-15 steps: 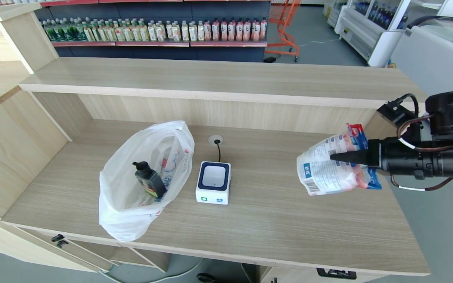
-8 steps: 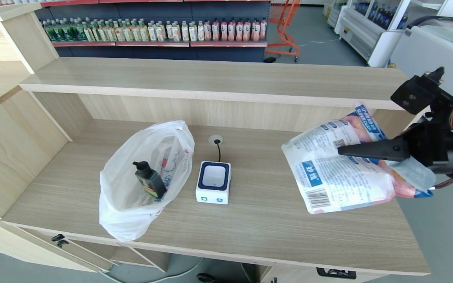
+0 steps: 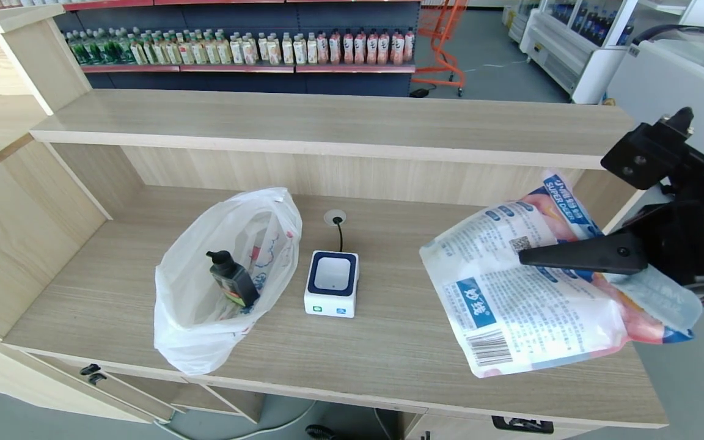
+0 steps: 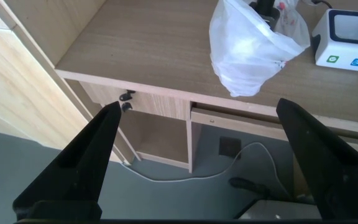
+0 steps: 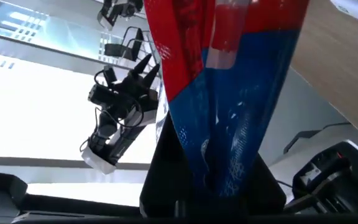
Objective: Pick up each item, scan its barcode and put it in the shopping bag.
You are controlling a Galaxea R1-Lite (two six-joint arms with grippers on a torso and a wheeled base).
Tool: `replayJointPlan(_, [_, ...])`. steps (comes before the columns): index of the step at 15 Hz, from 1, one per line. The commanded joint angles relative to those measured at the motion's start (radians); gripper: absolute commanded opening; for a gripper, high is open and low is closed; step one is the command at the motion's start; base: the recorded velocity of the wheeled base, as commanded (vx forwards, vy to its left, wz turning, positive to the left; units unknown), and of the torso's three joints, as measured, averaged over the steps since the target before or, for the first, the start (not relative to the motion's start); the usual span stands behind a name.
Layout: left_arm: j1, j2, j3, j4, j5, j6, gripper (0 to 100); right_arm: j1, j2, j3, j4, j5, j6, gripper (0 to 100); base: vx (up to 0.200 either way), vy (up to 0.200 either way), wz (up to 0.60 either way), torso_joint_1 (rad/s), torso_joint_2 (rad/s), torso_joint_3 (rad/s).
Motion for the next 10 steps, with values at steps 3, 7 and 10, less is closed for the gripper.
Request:
replayJointPlan(3, [0.000,0.000,0.000,0.000,0.000,0.000,100,0.084,-0.004,-0.027,-0.006,-0.094,0.036,0,0.000,0.000,0.00,0.000,0.00,0.000])
replayJointPlan(7, [0.000,0.000,0.000,0.000,0.000,0.000,100,0.110,-0.001,-0.022,-0.002,-0.120,0.038,0,0.000,0.000,0.00,0.000,0.00,0.000])
replayJointPlan(10, [0.000,0.000,0.000,0.000,0.000,0.000,100,0.116,-0.007,-0.013,0.001,-0.126,0.056,0,0.000,0.000,0.00,0.000,0.00,0.000])
